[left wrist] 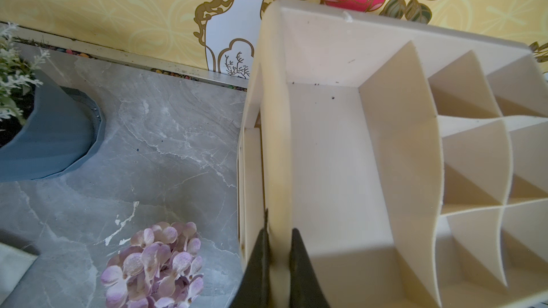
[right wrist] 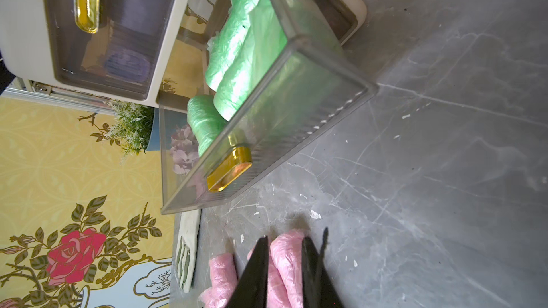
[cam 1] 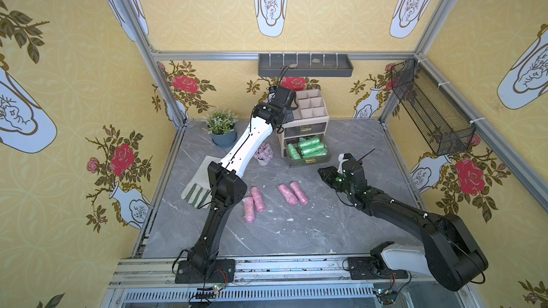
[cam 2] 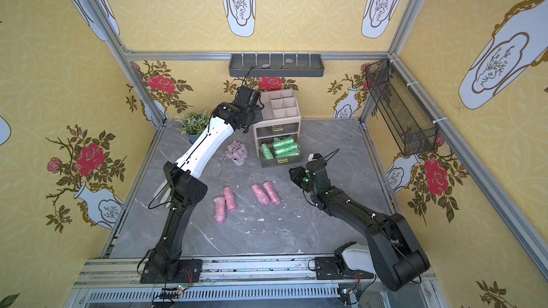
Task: Sort the rolls of trash bags by color and place them into the drawer
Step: Close the drawer in the storage box.
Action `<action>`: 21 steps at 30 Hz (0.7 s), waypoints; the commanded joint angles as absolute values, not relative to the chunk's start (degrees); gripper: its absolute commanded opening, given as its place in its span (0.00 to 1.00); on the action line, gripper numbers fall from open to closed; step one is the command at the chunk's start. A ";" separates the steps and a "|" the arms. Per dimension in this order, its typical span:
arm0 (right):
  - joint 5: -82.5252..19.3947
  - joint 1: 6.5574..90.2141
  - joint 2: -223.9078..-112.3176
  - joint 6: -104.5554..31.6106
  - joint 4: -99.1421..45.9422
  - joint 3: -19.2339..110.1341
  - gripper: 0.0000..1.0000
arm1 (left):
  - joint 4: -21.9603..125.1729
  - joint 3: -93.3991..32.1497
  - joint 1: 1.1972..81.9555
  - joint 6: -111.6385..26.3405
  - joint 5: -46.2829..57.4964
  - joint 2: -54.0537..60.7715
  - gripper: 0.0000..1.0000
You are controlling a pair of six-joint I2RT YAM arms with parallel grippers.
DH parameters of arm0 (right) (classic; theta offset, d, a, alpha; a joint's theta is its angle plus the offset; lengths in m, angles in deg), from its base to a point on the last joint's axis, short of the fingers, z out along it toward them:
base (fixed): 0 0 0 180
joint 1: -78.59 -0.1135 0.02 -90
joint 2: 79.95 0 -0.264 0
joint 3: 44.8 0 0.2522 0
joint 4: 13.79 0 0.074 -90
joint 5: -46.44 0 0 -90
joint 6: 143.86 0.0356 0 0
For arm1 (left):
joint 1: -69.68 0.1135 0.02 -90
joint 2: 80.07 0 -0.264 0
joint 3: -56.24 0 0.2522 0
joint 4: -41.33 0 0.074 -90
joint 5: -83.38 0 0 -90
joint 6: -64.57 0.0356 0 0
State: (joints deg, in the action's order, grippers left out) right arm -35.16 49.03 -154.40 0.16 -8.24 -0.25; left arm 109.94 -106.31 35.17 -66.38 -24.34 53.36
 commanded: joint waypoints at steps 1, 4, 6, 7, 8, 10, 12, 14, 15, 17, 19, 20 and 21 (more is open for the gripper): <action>-35.22 48.99 -157.30 0.77 -0.64 0.72 0.23 | 111.85 -105.87 35.40 -65.72 -23.90 53.26 0.06; -34.09 48.97 -160.33 1.08 2.29 1.62 0.23 | 111.78 -105.96 35.45 -65.53 -23.69 53.18 0.05; -33.69 49.03 -162.17 1.34 3.83 2.54 0.23 | 111.72 -106.14 35.49 -65.42 -23.51 53.25 0.04; -33.43 48.97 -163.01 1.47 4.43 3.00 0.23 | 111.73 -106.22 35.49 -65.42 -23.52 53.34 0.04; -33.12 49.01 -164.00 1.60 5.09 3.59 0.23 | 111.78 -106.26 35.49 -65.34 -23.43 53.41 0.04; -32.72 48.97 -165.79 1.64 5.94 4.82 0.23 | 111.84 -106.56 35.49 -65.32 -23.32 53.61 0.04; -32.42 49.00 -167.35 1.70 6.89 5.90 0.23 | 112.03 -107.04 35.49 -65.46 -22.93 54.04 0.04; -32.23 48.97 -168.72 1.74 7.47 7.13 0.23 | 112.22 -107.66 35.49 -65.59 -22.60 54.55 0.04; -32.23 49.01 -169.17 1.73 7.64 7.63 0.23 | 112.22 -107.94 35.49 -65.59 -22.42 54.79 0.04; -32.23 49.22 -170.31 1.61 7.76 8.79 0.24 | 112.44 -108.70 35.49 -65.64 -22.11 55.34 0.04; -32.15 49.62 -171.27 1.39 8.04 9.84 0.24 | 112.73 -109.33 35.49 -65.59 -21.82 55.87 0.04; -32.14 49.82 -171.80 1.22 8.21 10.37 0.24 | 112.74 -109.54 35.49 -65.51 -21.73 56.05 0.04; -31.99 50.14 -172.33 1.12 8.41 10.95 0.24 | 112.74 -109.57 35.49 -65.51 -21.62 56.15 0.04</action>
State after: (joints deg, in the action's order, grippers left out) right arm -32.03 49.68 -171.41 1.61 3.52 9.65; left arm 111.12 -109.33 35.37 -65.77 -23.09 55.02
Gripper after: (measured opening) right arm 0.241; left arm 0.118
